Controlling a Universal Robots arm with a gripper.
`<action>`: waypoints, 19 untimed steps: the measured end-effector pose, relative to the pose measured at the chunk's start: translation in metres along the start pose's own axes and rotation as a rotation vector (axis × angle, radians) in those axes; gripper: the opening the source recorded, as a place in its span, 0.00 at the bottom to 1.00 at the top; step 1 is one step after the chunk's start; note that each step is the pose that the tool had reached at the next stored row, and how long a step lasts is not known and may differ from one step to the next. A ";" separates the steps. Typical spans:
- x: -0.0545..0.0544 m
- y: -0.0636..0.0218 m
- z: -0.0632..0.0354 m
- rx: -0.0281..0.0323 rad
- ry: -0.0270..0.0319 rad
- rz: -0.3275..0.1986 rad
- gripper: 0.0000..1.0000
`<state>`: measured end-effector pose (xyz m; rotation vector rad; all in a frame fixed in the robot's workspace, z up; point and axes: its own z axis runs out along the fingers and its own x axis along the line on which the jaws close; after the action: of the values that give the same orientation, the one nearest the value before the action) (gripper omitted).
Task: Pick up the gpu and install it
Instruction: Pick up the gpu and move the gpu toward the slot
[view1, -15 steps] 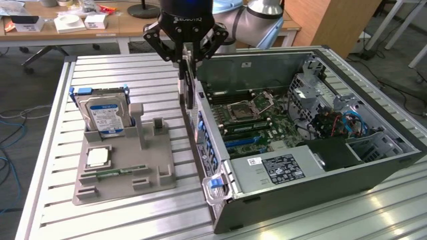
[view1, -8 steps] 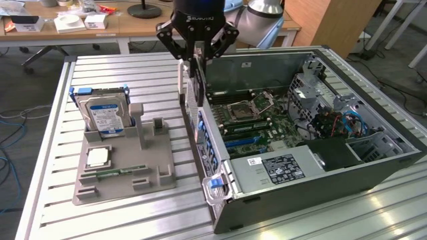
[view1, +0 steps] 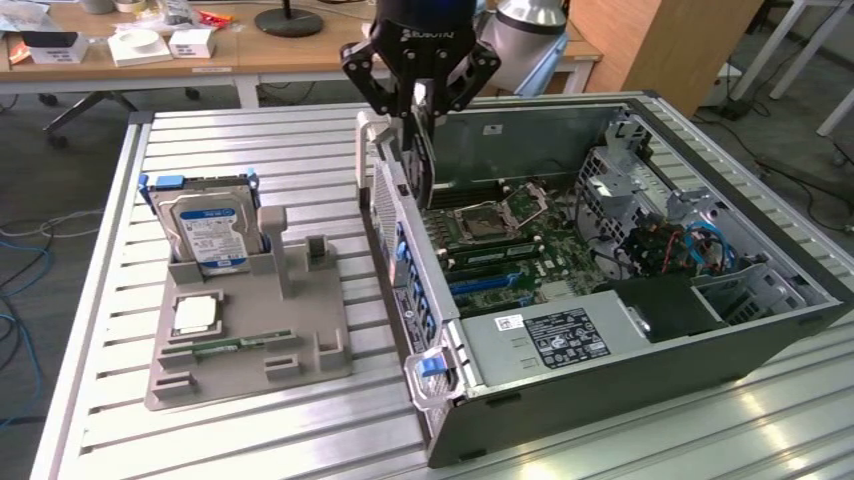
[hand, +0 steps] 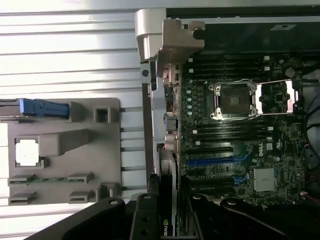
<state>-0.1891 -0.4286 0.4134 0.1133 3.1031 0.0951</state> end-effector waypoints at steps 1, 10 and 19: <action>-0.003 0.0008 0.0002 -0.0001 0.0000 0.000 0.26; -0.031 0.0069 0.0014 0.0000 0.0000 0.000 0.26; -0.057 0.0133 0.0026 0.0000 0.0001 -0.001 0.26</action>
<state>-0.1317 -0.4194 0.4134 0.1117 3.1032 0.0950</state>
